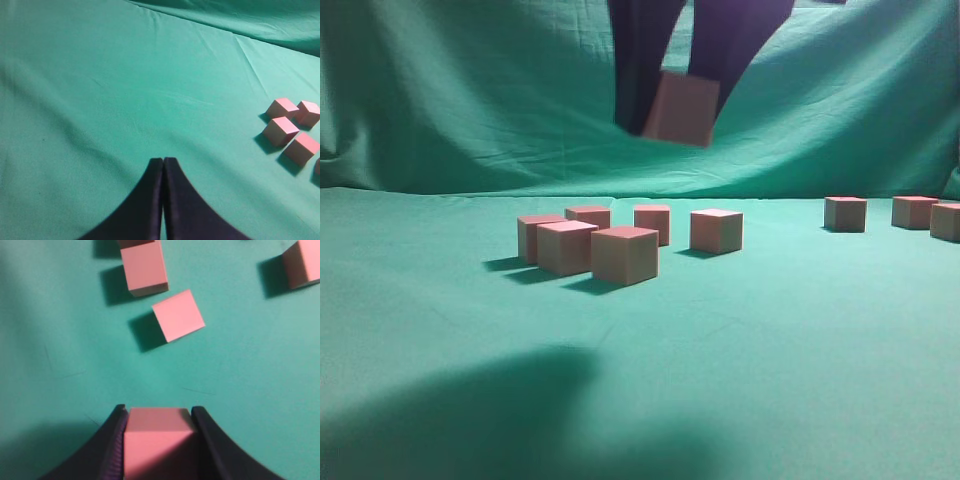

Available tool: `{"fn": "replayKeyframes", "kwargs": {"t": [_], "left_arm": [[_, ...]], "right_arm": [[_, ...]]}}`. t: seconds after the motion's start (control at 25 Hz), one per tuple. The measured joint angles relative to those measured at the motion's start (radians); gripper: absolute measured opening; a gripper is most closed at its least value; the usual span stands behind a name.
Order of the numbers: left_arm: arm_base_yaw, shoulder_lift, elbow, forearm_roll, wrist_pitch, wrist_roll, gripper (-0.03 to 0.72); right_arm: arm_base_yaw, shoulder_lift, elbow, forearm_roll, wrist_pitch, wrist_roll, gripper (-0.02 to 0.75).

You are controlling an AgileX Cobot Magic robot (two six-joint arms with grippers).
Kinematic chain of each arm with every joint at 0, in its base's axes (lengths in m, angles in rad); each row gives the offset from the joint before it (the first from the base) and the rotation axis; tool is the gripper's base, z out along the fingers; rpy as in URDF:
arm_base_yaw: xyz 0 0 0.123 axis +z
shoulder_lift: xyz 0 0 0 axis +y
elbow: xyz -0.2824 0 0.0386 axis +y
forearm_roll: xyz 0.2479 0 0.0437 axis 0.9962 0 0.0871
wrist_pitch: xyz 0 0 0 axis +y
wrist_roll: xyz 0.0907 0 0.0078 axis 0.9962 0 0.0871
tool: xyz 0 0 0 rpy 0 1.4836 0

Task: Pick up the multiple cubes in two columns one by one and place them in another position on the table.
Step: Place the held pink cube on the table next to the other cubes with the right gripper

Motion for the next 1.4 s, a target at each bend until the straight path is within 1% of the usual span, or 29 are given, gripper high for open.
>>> {"fn": "replayKeyframes", "kwargs": {"t": [0.16,0.52,0.8,1.08,1.4], "left_arm": [[0.000,0.000,0.000,0.000,0.000,0.000,0.000],[0.000,0.000,0.000,0.000,0.000,0.000,0.000],[0.000,0.000,0.000,0.000,0.000,0.000,0.000],[0.000,0.000,0.000,0.000,0.000,0.000,0.000],[0.000,0.000,0.000,0.000,0.000,0.000,0.000]], "right_arm": [[0.005,0.055,0.000,-0.005,-0.033,0.071,0.255],[0.005,0.146,0.000,-0.137,-0.044,0.226,0.255],[0.005,0.214,0.000,-0.156,-0.066,0.249,0.255],[0.005,0.238,0.000,-0.239,-0.090,0.289,0.255],[0.005,0.238,0.000,-0.245,-0.102,0.294,0.255]]}}
